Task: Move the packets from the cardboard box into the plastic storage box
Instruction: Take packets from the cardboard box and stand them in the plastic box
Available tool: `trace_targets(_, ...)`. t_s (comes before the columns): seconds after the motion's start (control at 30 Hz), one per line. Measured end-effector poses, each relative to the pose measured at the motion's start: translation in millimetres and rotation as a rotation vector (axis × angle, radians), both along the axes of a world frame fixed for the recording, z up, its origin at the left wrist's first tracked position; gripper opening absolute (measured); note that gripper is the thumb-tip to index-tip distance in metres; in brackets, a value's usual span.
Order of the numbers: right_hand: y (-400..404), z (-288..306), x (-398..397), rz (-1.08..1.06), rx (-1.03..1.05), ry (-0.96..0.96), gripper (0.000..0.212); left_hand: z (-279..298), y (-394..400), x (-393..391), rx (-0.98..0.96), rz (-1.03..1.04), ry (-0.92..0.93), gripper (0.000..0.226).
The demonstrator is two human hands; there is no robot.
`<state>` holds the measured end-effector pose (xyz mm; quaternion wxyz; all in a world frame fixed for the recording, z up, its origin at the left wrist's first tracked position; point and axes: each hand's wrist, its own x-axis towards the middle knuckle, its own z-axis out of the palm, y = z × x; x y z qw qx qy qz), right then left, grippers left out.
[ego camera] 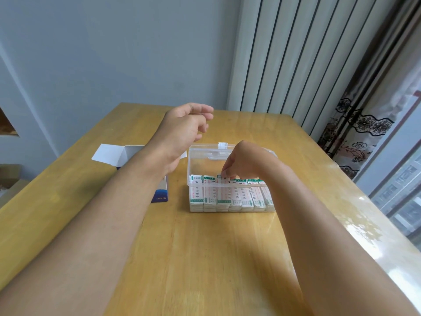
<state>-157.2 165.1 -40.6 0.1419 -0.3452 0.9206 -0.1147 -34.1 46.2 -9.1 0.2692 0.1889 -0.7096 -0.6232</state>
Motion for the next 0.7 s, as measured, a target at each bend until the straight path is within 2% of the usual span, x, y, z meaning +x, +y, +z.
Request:
trace_targets(0.33,-7.6,-9.9,-0.4,-0.009,0.016,-0.015,0.011,0.0,-0.4,-0.1,-0.004,-0.005,-0.003,0.038)
trace_targets(0.5,-6.5,-8.2,-1.6,-0.013,0.027,-0.029,0.027,0.1,0.7,0.3,-0.004,-0.010,-0.005,0.038)
trace_targets(0.57,-8.4,-9.9,-3.9,-0.028,0.029,-0.012,0.024,0.4,0.7,0.2,-0.009,-0.009,-0.009,0.039)
trace_targets(0.63,-10.6,-11.9,-4.5,-0.047,0.050,-0.015,0.007,0.3,0.6,-0.2,-0.006,-0.008,-0.011,0.039)
trace_targets(0.7,-11.7,-13.6,-5.2,-0.055,0.081,-0.024,0.010,0.1,0.9,-0.2,-0.004,-0.008,-0.013,0.038)
